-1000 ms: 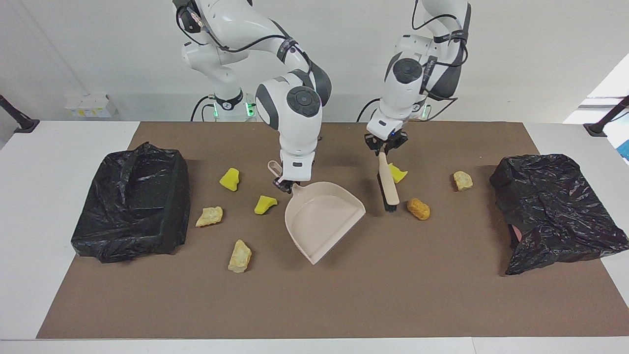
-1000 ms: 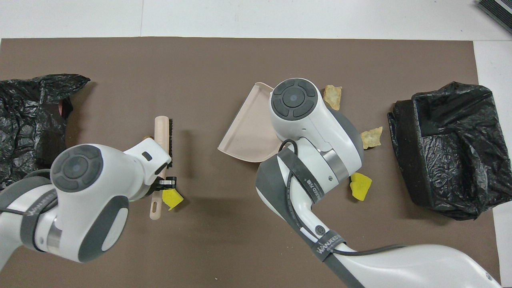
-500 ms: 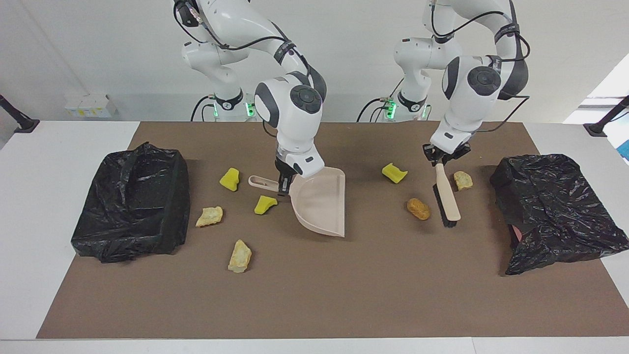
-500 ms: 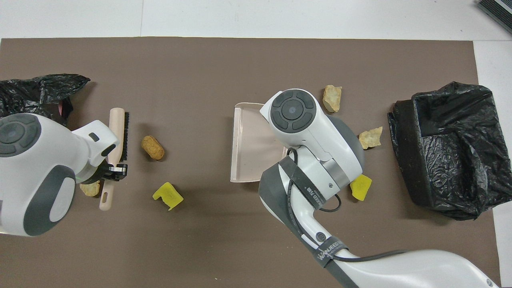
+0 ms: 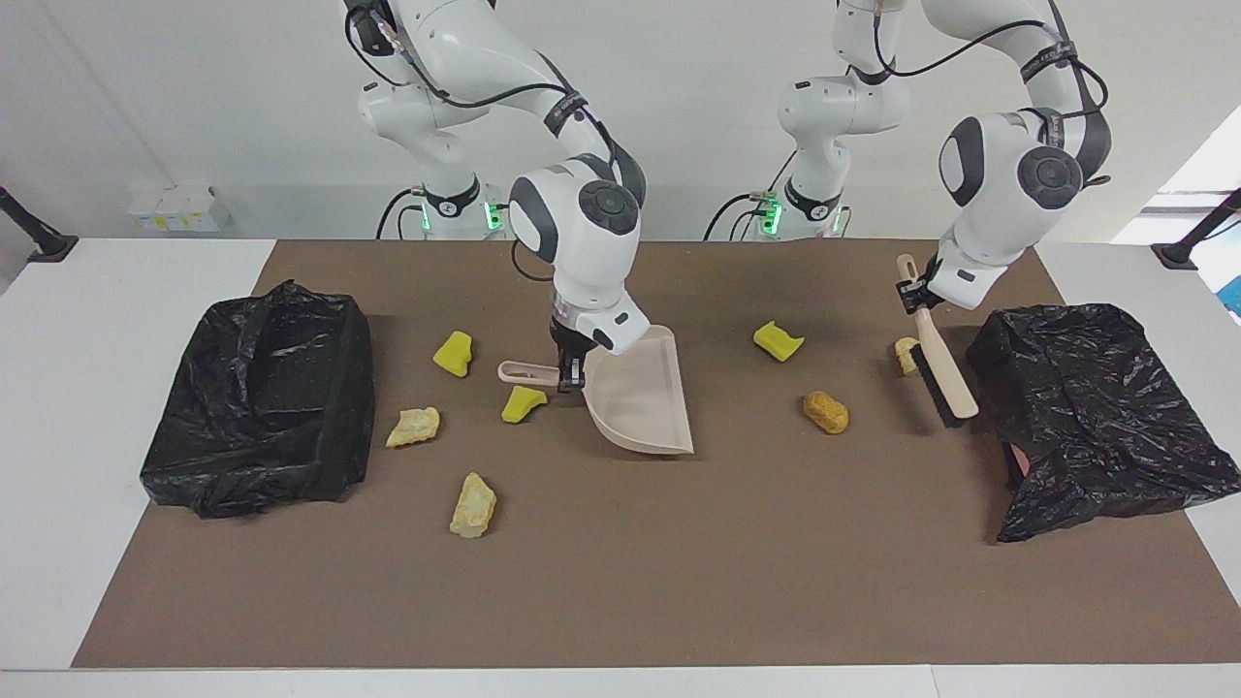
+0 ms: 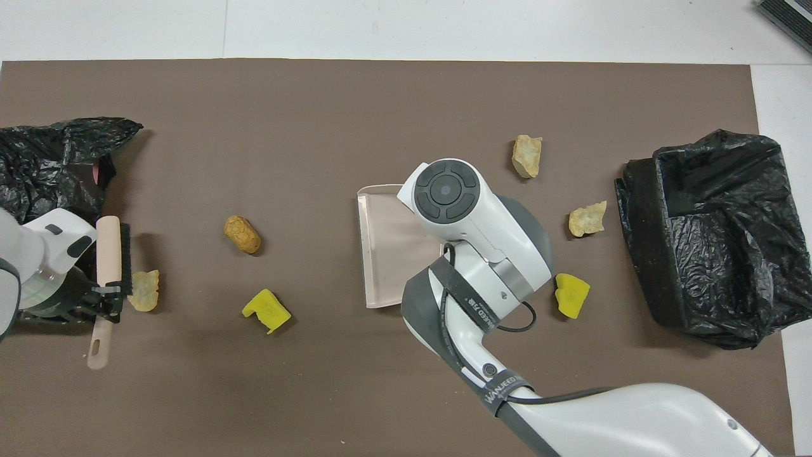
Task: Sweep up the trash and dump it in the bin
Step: 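Sweep the bread chunk toward the dustpan with the left gripper's brush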
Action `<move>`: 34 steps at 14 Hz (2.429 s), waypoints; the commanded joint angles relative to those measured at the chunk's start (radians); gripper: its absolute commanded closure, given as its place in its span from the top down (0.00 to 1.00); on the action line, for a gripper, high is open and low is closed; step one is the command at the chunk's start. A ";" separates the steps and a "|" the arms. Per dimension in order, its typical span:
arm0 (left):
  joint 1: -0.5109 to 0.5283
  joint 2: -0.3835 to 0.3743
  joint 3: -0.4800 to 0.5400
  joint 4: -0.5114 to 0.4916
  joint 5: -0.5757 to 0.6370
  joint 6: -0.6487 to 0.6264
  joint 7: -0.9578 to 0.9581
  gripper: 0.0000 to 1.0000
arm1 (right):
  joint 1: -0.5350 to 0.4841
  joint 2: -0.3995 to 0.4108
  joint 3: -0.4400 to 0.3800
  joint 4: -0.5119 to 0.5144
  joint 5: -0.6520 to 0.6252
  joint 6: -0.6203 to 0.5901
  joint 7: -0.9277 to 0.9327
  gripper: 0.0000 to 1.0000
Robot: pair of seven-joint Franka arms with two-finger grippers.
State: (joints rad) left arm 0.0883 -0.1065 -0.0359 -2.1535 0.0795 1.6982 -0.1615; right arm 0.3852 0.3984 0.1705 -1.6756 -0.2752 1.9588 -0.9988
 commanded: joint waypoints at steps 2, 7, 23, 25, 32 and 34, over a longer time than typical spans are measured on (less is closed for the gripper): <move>0.043 -0.087 -0.013 -0.096 0.057 -0.010 -0.006 0.00 | 0.001 0.002 0.006 -0.025 -0.021 0.043 -0.002 0.00; 0.022 -0.177 -0.018 -0.305 0.055 0.145 -0.062 0.00 | 0.041 -0.007 0.001 -0.076 -0.044 0.064 0.167 0.00; -0.445 -0.013 -0.021 -0.229 -0.113 0.409 -0.114 0.00 | 0.072 -0.026 0.006 -0.099 -0.156 0.078 0.238 0.00; -0.479 0.007 -0.022 -0.227 -0.133 0.435 -0.035 0.00 | 0.070 -0.024 0.006 -0.099 -0.156 0.078 0.238 0.00; -0.657 0.034 -0.019 -0.158 -0.396 0.501 -0.049 0.00 | 0.066 -0.023 0.004 -0.096 -0.154 0.078 0.238 0.00; -0.651 0.068 -0.018 -0.088 -0.496 0.488 -0.190 0.00 | 0.066 -0.023 0.006 -0.095 -0.154 0.078 0.238 0.00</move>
State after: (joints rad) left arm -0.5585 -0.0860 -0.0725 -2.3188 -0.3572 2.1910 -0.2606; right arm 0.4575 0.3917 0.1718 -1.7429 -0.4066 2.0102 -0.7923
